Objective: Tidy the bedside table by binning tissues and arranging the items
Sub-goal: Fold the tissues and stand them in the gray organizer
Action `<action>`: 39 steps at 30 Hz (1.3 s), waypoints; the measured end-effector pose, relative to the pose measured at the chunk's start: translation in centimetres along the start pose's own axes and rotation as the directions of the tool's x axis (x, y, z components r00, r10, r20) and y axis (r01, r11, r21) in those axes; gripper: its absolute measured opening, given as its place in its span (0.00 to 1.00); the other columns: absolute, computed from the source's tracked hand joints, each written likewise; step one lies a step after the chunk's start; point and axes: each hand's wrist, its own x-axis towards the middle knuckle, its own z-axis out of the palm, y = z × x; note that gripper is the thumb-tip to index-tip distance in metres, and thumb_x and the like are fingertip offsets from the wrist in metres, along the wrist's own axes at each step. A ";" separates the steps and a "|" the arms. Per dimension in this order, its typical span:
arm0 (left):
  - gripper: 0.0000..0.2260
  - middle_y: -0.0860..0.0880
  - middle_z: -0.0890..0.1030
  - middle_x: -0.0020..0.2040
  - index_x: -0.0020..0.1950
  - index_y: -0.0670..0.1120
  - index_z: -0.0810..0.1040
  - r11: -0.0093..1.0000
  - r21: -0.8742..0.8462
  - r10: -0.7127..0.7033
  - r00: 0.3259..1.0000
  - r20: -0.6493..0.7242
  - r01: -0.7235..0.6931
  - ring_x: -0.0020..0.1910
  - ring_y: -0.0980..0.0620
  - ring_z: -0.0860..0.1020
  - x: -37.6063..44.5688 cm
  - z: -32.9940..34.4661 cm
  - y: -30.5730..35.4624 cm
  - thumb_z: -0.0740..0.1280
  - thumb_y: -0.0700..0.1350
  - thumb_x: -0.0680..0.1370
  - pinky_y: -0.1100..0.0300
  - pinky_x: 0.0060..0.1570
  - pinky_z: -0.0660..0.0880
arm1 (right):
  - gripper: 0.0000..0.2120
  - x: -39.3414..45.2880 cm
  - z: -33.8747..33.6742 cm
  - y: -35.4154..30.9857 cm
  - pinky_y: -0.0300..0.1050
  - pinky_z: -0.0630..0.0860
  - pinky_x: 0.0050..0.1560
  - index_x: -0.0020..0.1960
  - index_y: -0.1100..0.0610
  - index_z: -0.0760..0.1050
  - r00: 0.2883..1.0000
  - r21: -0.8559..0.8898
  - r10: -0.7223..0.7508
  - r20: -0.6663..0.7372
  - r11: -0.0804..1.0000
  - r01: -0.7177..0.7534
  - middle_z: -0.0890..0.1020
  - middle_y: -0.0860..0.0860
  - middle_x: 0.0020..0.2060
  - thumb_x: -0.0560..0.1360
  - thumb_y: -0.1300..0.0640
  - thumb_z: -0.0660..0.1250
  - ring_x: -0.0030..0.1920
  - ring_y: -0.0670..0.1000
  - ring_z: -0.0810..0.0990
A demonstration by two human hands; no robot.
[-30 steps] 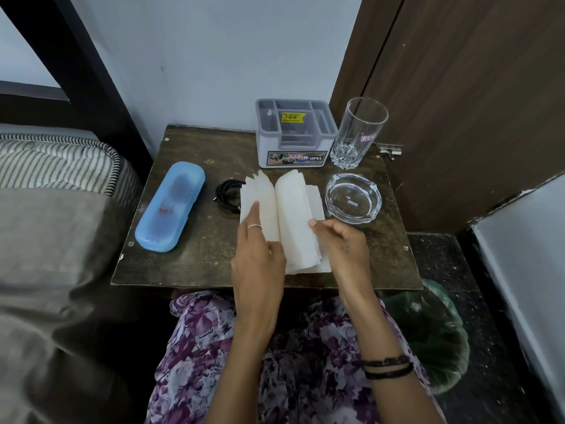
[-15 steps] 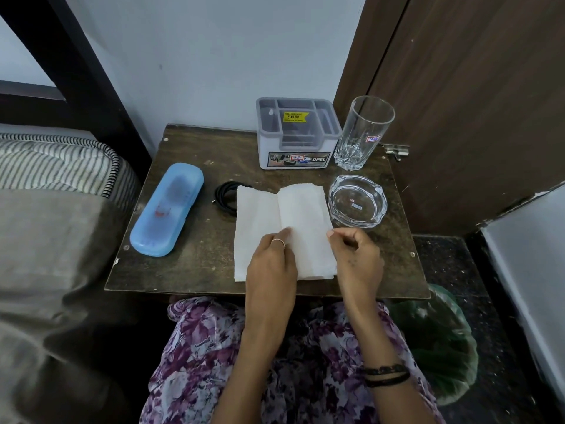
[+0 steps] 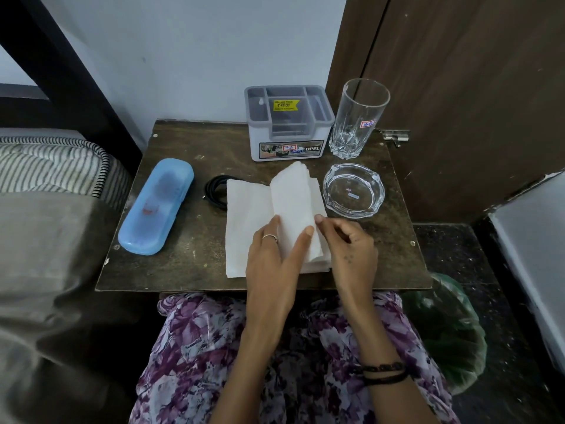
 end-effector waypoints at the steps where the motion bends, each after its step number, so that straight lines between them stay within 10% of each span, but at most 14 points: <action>1: 0.29 0.56 0.70 0.67 0.72 0.51 0.64 0.999 -0.045 -0.017 1.000 -0.003 0.017 0.61 0.56 0.72 0.0 -0.2 0.0 0.61 0.62 0.74 0.61 0.59 0.71 | 0.13 -0.1 0.0 -0.2 0.40 0.75 0.46 0.47 0.49 0.83 1.000 -0.002 -0.005 0.001 1.000 0.005 0.82 0.44 0.45 0.72 0.42 0.67 0.44 0.41 0.81; 14: 0.17 0.63 0.74 0.44 0.57 0.51 0.70 0.985 -0.154 -0.081 0.996 -0.032 0.075 0.42 0.69 0.72 0.7 -1.2 0.9 0.64 0.58 0.73 0.71 0.38 0.67 | 0.17 -0.8 0.5 -1.1 0.47 0.77 0.53 0.40 0.46 0.82 0.998 0.097 -0.043 0.050 0.995 0.038 0.81 0.42 0.44 0.66 0.34 0.66 0.46 0.40 0.80; 25: 0.13 0.57 0.72 0.55 0.44 0.49 0.71 0.997 -0.020 -0.075 0.997 -0.001 0.075 0.53 0.53 0.76 1.3 -0.6 0.1 0.68 0.57 0.71 0.52 0.55 0.74 | 0.08 -0.3 0.3 -1.1 0.34 0.72 0.43 0.36 0.54 0.81 0.986 0.332 0.037 0.160 0.939 -0.089 0.79 0.48 0.39 0.73 0.55 0.69 0.39 0.41 0.77; 34: 0.24 0.59 0.77 0.47 0.42 0.53 0.71 0.997 -0.014 -0.077 0.997 0.000 0.077 0.49 0.57 0.77 0.7 -0.8 0.9 0.60 0.72 0.63 0.55 0.50 0.73 | 0.07 -0.6 0.3 -1.6 0.28 0.72 0.40 0.41 0.56 0.81 0.975 0.420 0.023 0.222 0.900 -0.117 0.79 0.50 0.42 0.75 0.59 0.66 0.39 0.36 0.78; 39: 0.18 0.61 0.74 0.41 0.45 0.49 0.71 0.996 0.071 -0.058 0.998 -0.005 0.059 0.43 0.60 0.76 0.8 -0.9 1.2 0.63 0.64 0.71 0.61 0.43 0.71 | 0.05 -0.7 0.4 -1.6 0.31 0.74 0.44 0.42 0.55 0.82 0.969 0.401 -0.004 0.249 0.911 -0.099 0.78 0.49 0.42 0.74 0.59 0.67 0.41 0.35 0.79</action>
